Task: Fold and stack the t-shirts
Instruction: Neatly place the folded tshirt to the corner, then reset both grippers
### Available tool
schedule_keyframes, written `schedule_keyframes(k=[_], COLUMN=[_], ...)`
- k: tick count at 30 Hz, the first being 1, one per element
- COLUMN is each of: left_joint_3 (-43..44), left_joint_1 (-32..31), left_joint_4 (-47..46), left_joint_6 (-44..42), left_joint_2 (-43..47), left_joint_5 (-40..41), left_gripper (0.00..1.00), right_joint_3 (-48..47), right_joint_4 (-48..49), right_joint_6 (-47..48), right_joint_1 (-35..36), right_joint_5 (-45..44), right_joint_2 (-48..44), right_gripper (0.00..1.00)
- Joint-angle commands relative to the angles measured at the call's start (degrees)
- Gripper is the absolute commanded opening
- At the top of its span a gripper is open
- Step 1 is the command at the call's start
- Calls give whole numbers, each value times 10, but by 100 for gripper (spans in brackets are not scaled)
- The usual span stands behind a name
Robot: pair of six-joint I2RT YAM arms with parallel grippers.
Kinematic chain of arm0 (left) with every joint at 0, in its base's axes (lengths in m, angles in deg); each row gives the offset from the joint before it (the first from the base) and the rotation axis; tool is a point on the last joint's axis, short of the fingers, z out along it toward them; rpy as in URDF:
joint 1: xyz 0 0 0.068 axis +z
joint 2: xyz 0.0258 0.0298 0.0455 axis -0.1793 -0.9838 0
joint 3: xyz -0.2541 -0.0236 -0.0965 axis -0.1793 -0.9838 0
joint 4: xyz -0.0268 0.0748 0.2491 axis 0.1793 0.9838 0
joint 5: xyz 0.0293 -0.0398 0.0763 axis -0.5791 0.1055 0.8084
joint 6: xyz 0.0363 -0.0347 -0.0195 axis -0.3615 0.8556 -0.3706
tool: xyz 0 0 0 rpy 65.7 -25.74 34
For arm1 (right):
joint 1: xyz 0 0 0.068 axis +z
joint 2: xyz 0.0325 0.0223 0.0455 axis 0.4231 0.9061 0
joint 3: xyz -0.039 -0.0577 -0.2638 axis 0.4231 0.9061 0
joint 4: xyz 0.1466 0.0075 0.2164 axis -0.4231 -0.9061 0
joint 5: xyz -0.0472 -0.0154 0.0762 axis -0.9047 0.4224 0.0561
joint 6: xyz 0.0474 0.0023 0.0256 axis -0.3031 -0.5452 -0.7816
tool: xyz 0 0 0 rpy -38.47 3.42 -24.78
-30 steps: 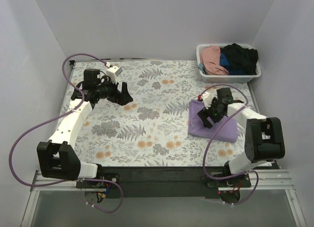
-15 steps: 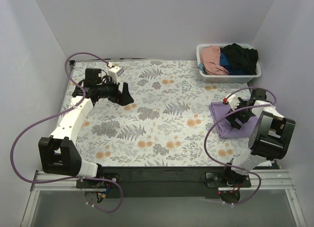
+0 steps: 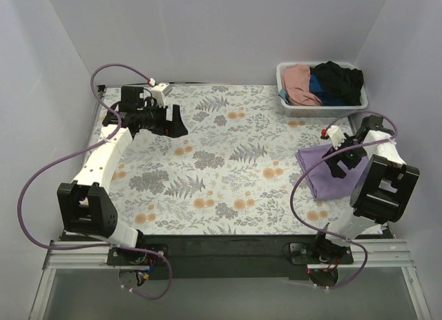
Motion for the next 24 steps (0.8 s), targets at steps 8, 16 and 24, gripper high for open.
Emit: schedule_keyframes(k=[8, 16, 24], left_joint_3=[78, -9, -88], left_joint_1=[3, 5, 5], left_joint_4=[68, 58, 50], left_joint_6=[73, 93, 109], left_joint_2=[-21, 29, 84], left_joint_5=[35, 40, 41], left_gripper=[87, 88, 88], right_joint_3=[-206, -9, 77], right_joint_4=[-154, 6, 46], right_joint_6=[-267, -469, -503], right_joint_1=[73, 270, 318], right_joint_5=[159, 123, 73], right_joint_2=[-113, -240, -304], right_gripper=[98, 99, 98])
